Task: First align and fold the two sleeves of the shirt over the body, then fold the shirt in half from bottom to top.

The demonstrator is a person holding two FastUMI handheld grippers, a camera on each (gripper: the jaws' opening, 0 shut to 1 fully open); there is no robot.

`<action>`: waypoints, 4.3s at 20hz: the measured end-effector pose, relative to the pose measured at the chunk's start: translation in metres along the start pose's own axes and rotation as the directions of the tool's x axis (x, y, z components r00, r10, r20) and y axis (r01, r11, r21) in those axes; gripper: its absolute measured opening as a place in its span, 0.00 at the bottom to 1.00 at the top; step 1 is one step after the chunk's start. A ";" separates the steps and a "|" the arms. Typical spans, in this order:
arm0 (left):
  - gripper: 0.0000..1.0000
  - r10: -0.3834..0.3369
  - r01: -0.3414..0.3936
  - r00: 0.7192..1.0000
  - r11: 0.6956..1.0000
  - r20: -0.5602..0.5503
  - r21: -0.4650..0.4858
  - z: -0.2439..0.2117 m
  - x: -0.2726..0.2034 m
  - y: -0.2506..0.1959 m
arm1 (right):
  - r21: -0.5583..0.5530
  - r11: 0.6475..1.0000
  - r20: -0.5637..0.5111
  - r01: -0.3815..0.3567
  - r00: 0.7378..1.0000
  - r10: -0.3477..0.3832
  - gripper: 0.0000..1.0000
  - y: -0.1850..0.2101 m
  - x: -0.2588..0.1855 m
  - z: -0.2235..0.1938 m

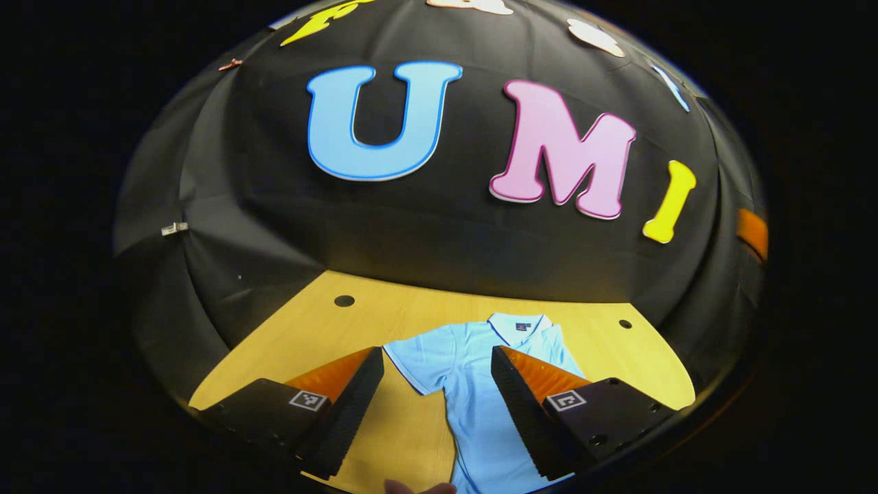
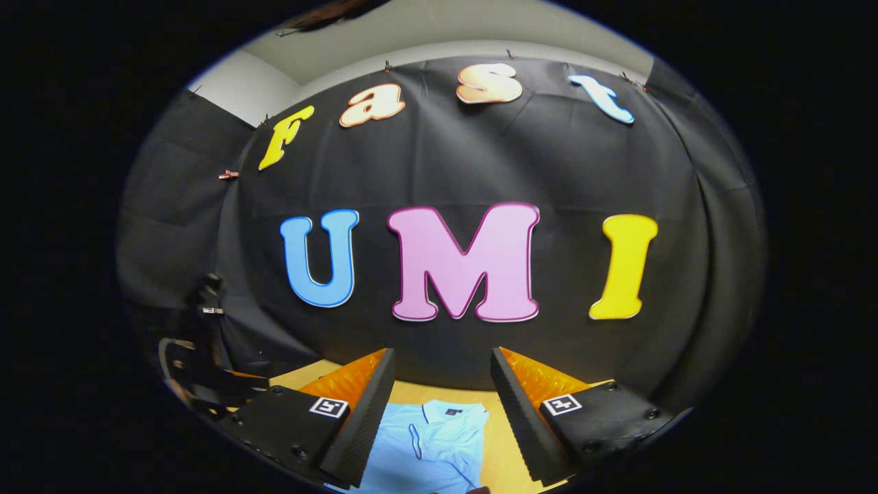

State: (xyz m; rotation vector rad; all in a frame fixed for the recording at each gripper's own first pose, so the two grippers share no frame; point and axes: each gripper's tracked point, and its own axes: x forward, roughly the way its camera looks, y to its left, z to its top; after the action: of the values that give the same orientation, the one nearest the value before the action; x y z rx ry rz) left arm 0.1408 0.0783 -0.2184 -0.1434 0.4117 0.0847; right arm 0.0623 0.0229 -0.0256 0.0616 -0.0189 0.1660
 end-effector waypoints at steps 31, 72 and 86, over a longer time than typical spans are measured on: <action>0.93 0.262 -0.333 0.780 0.943 -0.569 -0.022 -0.141 0.202 0.067 | -0.038 0.982 -0.113 0.187 0.975 -0.190 0.88 -0.108 -0.069 -0.041; 0.06 -0.152 0.260 0.839 0.956 -0.523 0.139 -0.158 0.184 -0.205 | 0.003 0.971 -0.187 0.241 0.954 -0.236 0.88 -0.140 -0.091 -0.078; 0.88 -0.142 0.236 0.906 0.952 -0.399 0.197 -0.123 0.160 -0.210 | 0.009 0.972 -0.188 0.237 0.955 -0.231 0.88 -0.134 -0.096 -0.076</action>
State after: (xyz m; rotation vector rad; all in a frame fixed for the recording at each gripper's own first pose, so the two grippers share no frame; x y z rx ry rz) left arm 0.2623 -0.1392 -0.3695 0.0438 0.7916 -0.1915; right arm -0.0090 -0.1203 -0.1122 0.0794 0.1769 -0.0658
